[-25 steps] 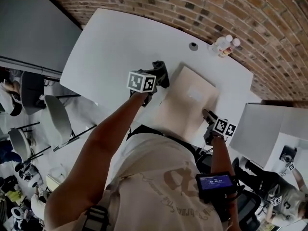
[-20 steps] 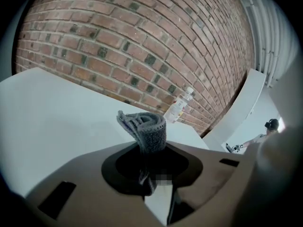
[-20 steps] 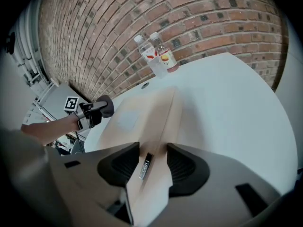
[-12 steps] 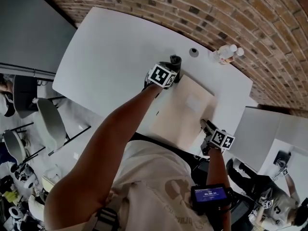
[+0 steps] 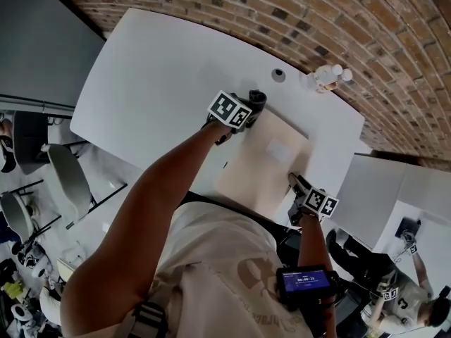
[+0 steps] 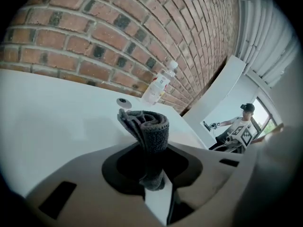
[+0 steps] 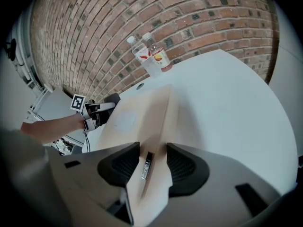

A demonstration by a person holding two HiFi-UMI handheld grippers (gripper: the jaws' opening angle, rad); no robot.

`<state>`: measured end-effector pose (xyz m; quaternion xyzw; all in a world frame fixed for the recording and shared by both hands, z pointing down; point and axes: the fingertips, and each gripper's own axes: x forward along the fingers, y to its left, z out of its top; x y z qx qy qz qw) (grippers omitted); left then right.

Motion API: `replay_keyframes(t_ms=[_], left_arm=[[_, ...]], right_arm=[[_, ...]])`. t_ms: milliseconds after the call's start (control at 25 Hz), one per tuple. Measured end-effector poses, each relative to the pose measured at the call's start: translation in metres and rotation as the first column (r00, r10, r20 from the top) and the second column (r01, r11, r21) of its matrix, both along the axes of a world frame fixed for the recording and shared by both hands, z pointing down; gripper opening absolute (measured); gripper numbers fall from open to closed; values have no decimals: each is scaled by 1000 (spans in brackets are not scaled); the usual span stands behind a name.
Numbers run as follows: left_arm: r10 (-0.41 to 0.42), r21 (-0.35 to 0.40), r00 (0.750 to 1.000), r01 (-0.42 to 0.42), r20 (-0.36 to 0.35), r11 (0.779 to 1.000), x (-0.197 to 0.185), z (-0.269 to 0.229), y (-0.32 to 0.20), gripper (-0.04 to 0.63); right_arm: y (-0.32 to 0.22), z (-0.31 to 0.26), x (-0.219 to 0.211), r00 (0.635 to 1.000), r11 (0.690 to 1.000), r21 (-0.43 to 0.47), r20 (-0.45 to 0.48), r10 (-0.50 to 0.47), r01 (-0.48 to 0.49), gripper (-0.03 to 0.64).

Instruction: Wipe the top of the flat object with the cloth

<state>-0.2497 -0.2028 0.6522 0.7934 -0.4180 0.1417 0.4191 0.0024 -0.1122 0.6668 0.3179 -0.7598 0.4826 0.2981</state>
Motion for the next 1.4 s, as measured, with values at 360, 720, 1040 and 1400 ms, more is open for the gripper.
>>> replay_keyframes(t_ms=[360, 720, 1040, 1400], left_arm=[[49, -43, 999, -50, -18, 998, 6, -1, 52, 103], [113, -69, 994, -113, -3, 991, 14, -2, 105, 103], [139, -75, 990, -140, -9, 987, 18, 1, 143, 103], [131, -30, 991, -130, 32, 991, 23, -4, 196, 103]], right_arm=[[2, -1, 0, 998, 999, 1, 26, 52, -52, 195], [0, -1, 2, 997, 998, 13, 39, 68, -69, 195], [0, 1, 3, 996, 996, 29, 25, 82, -83, 195], [-1, 0, 3, 998, 996, 58, 13, 67, -67, 195]])
